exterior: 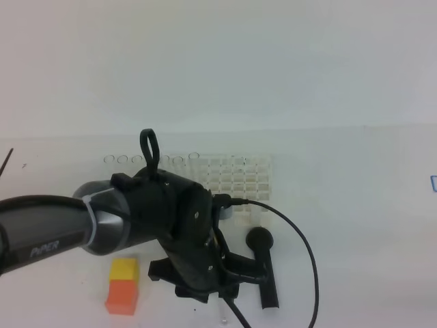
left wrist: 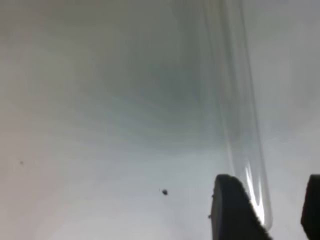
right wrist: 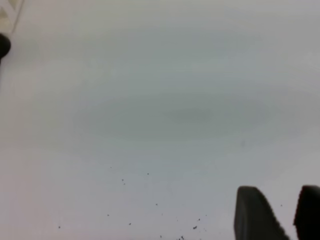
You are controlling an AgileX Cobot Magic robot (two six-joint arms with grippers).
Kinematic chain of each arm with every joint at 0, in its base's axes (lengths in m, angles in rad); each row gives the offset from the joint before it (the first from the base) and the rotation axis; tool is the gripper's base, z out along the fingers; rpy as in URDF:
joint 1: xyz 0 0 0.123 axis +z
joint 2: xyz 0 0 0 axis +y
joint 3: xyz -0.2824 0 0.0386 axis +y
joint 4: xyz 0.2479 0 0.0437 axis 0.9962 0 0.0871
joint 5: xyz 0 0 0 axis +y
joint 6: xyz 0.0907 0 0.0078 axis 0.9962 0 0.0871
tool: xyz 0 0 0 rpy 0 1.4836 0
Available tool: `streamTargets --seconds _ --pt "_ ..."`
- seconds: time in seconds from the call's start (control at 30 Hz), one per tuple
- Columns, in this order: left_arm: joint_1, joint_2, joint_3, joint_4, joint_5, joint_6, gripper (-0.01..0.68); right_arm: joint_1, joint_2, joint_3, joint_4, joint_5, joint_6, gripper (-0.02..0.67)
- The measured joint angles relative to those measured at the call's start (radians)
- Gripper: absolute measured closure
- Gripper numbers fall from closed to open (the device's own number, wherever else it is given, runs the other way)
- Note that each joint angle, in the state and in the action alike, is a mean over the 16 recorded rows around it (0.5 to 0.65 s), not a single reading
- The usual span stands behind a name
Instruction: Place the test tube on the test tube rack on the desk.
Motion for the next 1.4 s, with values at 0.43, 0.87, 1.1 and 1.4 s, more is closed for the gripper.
streamTargets --seconds 0.43,0.87,1.1,1.4 --pt "0.0 0.009 0.0 0.055 -0.013 -0.036 0.275 0.0 0.0 0.0 0.0 0.0 -0.001 0.447" --pt "0.0 0.051 -0.002 0.05 -0.022 -0.044 0.276 0.0 0.0 0.0 0.002 -0.001 -0.001 0.447" --pt "0.0 0.063 -0.002 0.052 -0.02 -0.044 0.276 0.0 0.0 0.0 0.003 -0.001 -0.001 0.447" --pt "0.0 0.072 -0.002 0.073 0.007 -0.041 0.276 0.0 0.0 0.0 0.005 -0.001 -0.001 0.447"
